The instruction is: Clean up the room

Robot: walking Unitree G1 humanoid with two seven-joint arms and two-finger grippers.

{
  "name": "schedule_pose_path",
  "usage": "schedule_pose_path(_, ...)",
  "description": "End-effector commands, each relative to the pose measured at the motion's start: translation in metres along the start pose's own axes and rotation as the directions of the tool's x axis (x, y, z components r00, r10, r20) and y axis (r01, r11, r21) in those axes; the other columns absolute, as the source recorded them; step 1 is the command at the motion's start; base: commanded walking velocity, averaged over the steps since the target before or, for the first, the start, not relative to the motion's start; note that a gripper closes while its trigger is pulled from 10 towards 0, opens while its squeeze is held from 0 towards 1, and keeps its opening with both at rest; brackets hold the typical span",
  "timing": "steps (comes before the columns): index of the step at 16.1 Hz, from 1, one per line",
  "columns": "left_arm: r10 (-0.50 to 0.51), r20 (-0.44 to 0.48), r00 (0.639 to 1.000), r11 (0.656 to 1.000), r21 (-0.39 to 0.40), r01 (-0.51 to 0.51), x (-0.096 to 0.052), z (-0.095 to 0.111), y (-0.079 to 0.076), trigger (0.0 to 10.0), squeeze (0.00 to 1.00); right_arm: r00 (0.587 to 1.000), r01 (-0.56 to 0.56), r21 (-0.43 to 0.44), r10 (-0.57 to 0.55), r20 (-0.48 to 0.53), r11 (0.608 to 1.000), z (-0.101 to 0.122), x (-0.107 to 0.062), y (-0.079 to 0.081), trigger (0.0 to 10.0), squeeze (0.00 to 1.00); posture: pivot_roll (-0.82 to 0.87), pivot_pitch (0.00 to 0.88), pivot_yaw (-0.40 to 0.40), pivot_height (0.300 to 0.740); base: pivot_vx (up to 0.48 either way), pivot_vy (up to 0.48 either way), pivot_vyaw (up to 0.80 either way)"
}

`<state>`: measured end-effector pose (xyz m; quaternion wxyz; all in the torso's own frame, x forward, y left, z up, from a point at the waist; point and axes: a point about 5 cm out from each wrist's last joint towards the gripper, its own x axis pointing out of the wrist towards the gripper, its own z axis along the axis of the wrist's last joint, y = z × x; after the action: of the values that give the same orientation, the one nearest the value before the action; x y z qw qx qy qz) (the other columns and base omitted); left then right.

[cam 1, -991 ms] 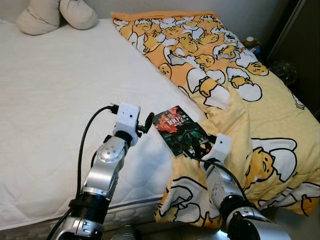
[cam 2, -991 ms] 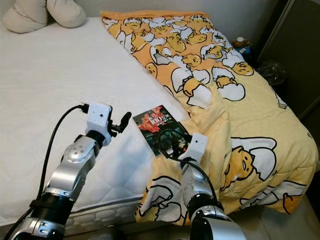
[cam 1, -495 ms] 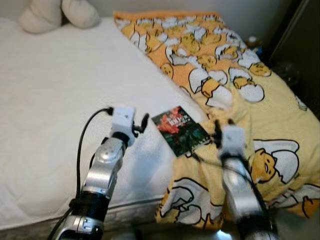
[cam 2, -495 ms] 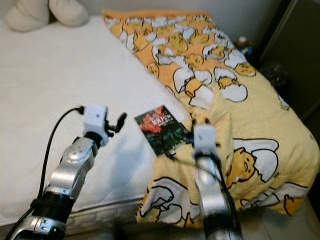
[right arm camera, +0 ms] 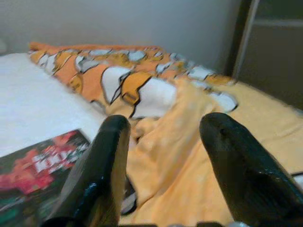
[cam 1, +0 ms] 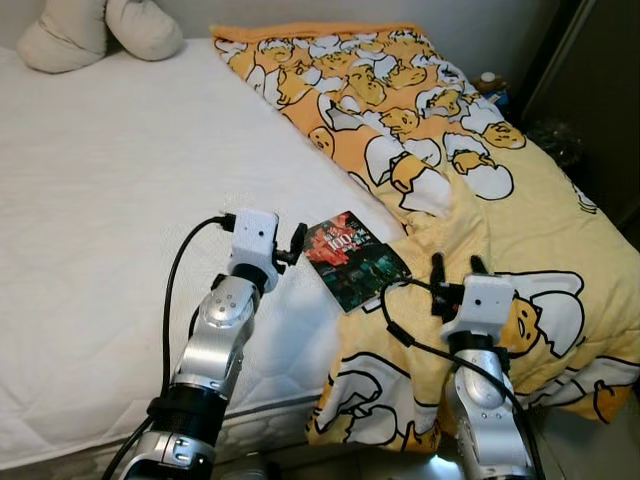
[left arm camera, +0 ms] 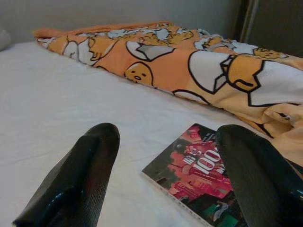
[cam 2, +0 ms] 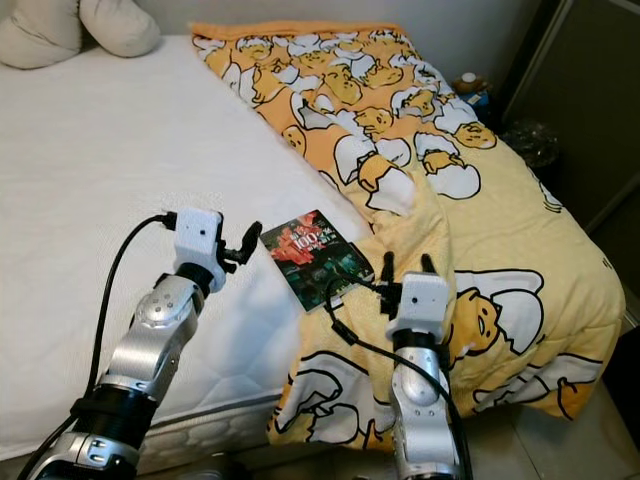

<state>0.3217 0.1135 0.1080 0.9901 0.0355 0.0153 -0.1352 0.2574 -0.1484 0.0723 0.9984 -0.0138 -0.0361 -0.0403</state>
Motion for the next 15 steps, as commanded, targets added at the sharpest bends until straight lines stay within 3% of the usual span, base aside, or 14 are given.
schedule_pose_path(1, -0.03, 0.028, 0.999, 0.999, 0.032, 0.029, 0.003, 0.007, -0.002, 10.0, 0.0, 1.0, -0.016, 0.037, 0.017, -0.014, 0.999, 0.001, 0.001, 0.0, 10.0, 1.0, 0.05, 0.0, 0.004, 0.74, 0.0, 0.0, 0.0)
schedule_pose_path(5, -0.018, 0.009, 1.0, 0.989, 0.144, 0.016, -0.005, -0.001, 0.014, 10.0, 0.0, 0.997, -0.014, 0.101, 0.021, -0.078, 0.995, -0.006, 0.008, -0.003, 10.0, 1.0, 0.07, 0.0, 0.003, 0.74, 0.0, 0.0, 0.0)
schedule_pose_path(8, -0.021, 0.008, 1.0, 0.997, 0.081, 0.021, -0.01, -0.003, 0.015, 10.0, 0.0, 0.997, -0.022, 0.118, 0.03, -0.069, 0.993, -0.001, 0.015, -0.003, 10.0, 1.0, 0.08, 0.0, 0.001, 0.74, 0.0, 0.0, 0.0)
schedule_pose_path(9, -0.043, 0.021, 0.999, 0.999, -0.023, 0.043, -0.012, -0.001, 0.01, 10.0, 0.0, 0.999, -0.013, 0.088, 0.017, -0.047, 0.996, 0.003, 0.013, -0.005, 10.0, 1.0, 0.08, 0.0, -0.003, 0.74, 0.0, 0.0, 0.0)
schedule_pose_path(11, -0.127, 0.077, 0.989, 0.981, -0.135, 0.136, -0.017, 0.011, -0.003, 10.0, 0.0, 1.0, 0.003, 0.019, -0.004, 0.02, 1.0, 0.014, 0.011, -0.008, 10.0, 1.0, 0.07, 0.0, -0.003, 0.74, 0.0, 0.0, 0.0)
schedule_pose_path(14, -0.151, 0.123, 0.981, 0.98, -0.109, 0.164, -0.021, 0.021, -0.009, 10.0, 0.0, 1.0, 0.021, -0.017, -0.021, 0.011, 1.0, 0.013, 0.011, -0.01, 10.0, 1.0, 0.07, 0.0, 0.002, 0.74, 0.0, 0.0, 0.0)
schedule_pose_path(15, -0.129, 0.138, 0.982, 0.984, -0.102, 0.143, -0.021, 0.023, -0.008, 10.0, 0.0, 1.0, 0.029, -0.015, -0.029, 0.002, 0.999, 0.011, 0.012, -0.01, 10.0, 0.0, 0.07, 0.0, 0.002, 0.74, 0.461, 0.0, 0.0)
